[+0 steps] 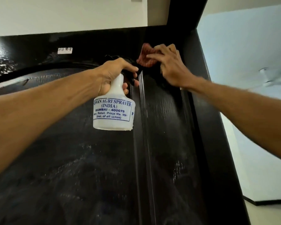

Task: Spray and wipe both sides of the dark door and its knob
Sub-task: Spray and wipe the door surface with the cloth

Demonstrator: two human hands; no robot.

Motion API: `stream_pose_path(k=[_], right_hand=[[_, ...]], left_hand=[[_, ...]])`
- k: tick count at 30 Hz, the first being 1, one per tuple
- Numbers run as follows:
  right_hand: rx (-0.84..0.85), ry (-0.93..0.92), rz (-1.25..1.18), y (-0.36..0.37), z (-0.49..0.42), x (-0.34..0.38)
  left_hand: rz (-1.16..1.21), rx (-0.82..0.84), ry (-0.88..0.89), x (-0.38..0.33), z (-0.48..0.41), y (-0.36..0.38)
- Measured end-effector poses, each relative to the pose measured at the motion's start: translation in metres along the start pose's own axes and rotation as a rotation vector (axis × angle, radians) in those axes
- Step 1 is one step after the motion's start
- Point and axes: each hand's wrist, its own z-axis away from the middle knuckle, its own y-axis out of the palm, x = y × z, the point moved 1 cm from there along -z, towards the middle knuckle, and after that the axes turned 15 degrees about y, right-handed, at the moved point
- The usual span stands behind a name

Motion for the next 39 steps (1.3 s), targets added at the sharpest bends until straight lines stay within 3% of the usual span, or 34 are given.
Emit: stream_pose_path(k=[5, 10, 12, 15, 17, 22, 24, 29, 35, 39], right_hand=[[0.147, -0.234, 0.018, -0.001, 0.085, -0.002], [0.048, 0.143, -0.003, -0.013, 0.044, -0.010], [0.054, 0.055, 0.017, -0.010, 0.068, -0.003], [0.205, -0.195, 0.025, -0.006, 0.127, 0.012], [0.242, -0.238, 0.047, -0.006, 0.125, 0.011], [0.099, 0.076, 0.030, -0.011, 0.078, 0.007], [0.123, -0.001, 0.026, -0.009, 0.116, 0.016], [0.412, -0.351, 0.065, -0.013, 0.225, 0.028], [0.187, 0.003, 0.051, -0.022, 0.161, 0.004], [0.367, -0.231, 0.053, -0.014, 0.264, 0.023]], left_hand=[[0.001, 0.008, -0.074, 0.028, 0.028, 0.019], [0.065, 0.046, -0.116, 0.044, 0.056, 0.035], [0.101, 0.058, -0.115, 0.052, 0.068, 0.041], [0.106, 0.063, -0.115, 0.067, 0.093, 0.043], [0.112, 0.060, -0.114, 0.075, 0.105, 0.043], [0.182, 0.058, -0.147, 0.081, 0.124, 0.049], [0.196, 0.049, -0.149, 0.083, 0.133, 0.050], [0.204, 0.062, -0.152, 0.095, 0.162, 0.055], [0.260, 0.080, -0.174, 0.108, 0.184, 0.072], [0.257, 0.067, -0.187, 0.126, 0.209, 0.082]])
